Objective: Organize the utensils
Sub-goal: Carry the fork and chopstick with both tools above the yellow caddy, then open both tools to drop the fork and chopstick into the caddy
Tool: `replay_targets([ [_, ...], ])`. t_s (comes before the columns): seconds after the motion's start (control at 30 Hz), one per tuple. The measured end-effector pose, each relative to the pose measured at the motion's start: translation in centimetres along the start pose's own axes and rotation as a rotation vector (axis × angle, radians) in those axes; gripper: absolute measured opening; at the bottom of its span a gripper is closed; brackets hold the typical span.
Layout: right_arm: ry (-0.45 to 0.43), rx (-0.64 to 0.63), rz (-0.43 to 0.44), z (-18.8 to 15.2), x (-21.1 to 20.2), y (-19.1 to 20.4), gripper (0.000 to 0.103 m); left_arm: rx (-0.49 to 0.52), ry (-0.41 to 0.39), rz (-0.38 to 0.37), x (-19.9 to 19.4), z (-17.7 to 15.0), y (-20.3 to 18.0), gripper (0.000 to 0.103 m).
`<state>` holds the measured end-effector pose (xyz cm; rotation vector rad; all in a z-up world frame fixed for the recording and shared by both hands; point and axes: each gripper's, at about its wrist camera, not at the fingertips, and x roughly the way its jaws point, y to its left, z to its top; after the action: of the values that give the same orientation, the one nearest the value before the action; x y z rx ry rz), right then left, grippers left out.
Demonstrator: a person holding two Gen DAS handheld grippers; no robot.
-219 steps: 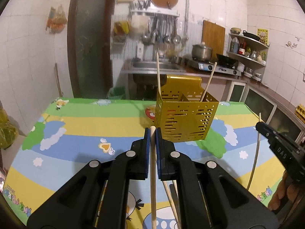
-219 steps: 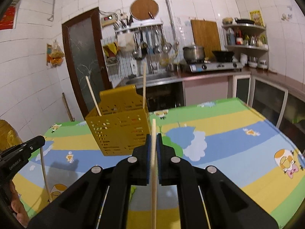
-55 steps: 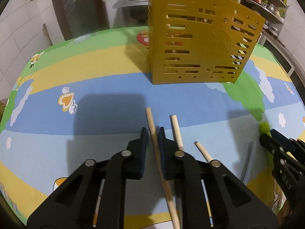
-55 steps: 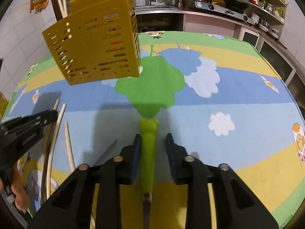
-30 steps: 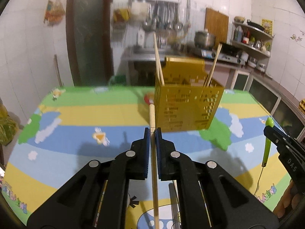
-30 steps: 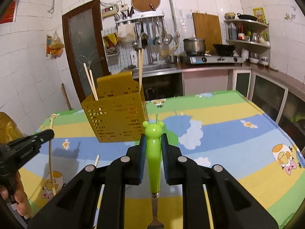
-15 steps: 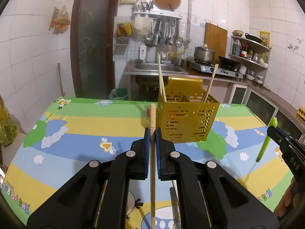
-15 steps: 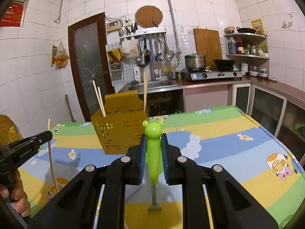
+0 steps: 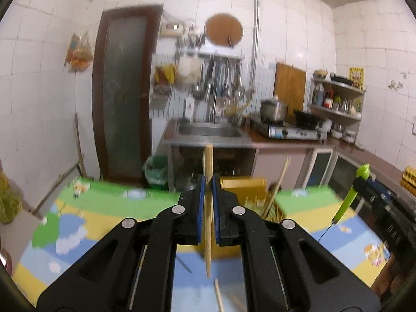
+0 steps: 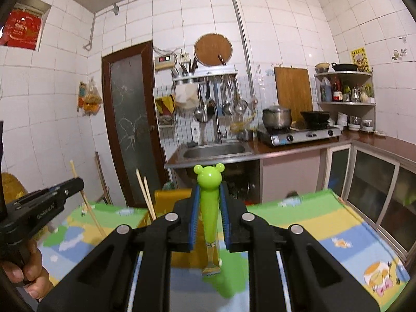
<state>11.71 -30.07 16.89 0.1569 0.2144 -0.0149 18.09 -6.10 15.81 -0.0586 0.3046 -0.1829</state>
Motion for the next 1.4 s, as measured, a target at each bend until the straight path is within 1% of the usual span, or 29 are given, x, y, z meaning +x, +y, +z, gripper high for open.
replay_targets([
  [0.07,-0.016,0.002,0.007,1.6,0.5,0.2,0.016,0.003,-0.042,-0.012,0.1,2.2,-0.5,0.005],
  [0.2,-0.054,0.004,0.016,4.8,2.1,0.8,0.016,-0.009,-0.082,-0.024,1.5,5.5,-1.3,0.005],
  [0.27,-0.047,0.018,0.029,6.1,3.5,0.8,0.016,-0.013,-0.087,-0.017,2.8,6.6,-1.7,0.005],
  [0.33,-0.029,0.028,0.037,6.6,5.0,1.1,0.016,-0.015,-0.075,-0.023,4.3,7.1,-2.1,0.005],
  [0.47,0.026,0.039,0.041,6.2,8.7,1.2,0.016,0.003,-0.06,-0.015,7.8,6.2,-2.8,0.005],
  [0.57,0.092,0.044,0.04,4.3,12.0,0.9,0.016,0.02,-0.028,-0.007,11.2,4.4,-3.1,0.005],
  [0.67,0.16,0.051,0.048,1.8,14.4,0.7,0.016,0.0,0.028,-0.01,13.9,2.4,-2.5,0.005],
  [0.77,0.207,0.039,0.039,-0.5,15.7,0.5,0.016,0.022,0.051,0.013,15.3,0.3,-2.3,0.005],
  [0.87,0.243,0.011,0.027,-1.7,16.6,0.4,0.017,0.02,0.066,0.025,15.8,-0.7,-1.7,0.005],
  [0.9,0.254,-0.001,0.025,-1.9,16.7,0.4,0.024,0.016,0.074,0.029,15.9,-0.9,-1.3,0.005],
  [0.93,0.256,-0.012,0.023,-1.9,16.5,0.4,0.043,0.016,0.086,0.025,15.7,-0.9,-1.1,0.007],
  [0.97,0.251,-0.019,0.015,-1.8,16.1,0.3,0.053,0.015,0.092,0.023,15.3,-0.9,-0.8,0.012],
  [1.0,0.24,-0.023,0.005,-1.6,15.5,0.1,0.059,0.019,0.09,0.024,14.7,-0.8,-0.7,0.028],
  [1.03,0.232,-0.024,-0.003,-1.2,15.2,-0.1,0.059,0.025,0.079,0.027,13.9,-0.7,-0.6,0.044],
  [1.07,0.228,-0.018,-0.012,-0.9,14.5,-0.4,0.059,0.03,0.063,0.032,13.2,-0.4,-0.5,0.05],
  [1.13,0.229,-0.001,-0.022,-0.6,13.4,-1.0,0.061,0.047,0.035,0.053,11.1,0.0,-0.3,0.072],
  [1.17,0.23,0.003,-0.034,-0.5,12.7,-1.3,0.063,0.046,0.029,0.052,9.7,0.1,0.1,0.076],
  [1.2,0.233,0.0,-0.055,-0.5,11.7,-1.5,0.066,0.041,0.026,0.048,8.9,0.2,0.3,0.085],
  [1.23,0.236,-0.006,-0.069,-0.6,10.9,-1.7,0.068,0.035,0.022,0.044,7.9,0.1,0.7,0.091],
  [1.3,0.25,-0.021,-0.092,-1.3,9.2,-2.0,0.069,0.028,0.018,0.042,6.1,-0.4,1.2,0.096],
  [1.4,0.297,-0.02,-0.103,-3.1,7.3,-2.4,0.071,0.025,0.044,0.043,4.2,-2.1,2.0,0.098],
])
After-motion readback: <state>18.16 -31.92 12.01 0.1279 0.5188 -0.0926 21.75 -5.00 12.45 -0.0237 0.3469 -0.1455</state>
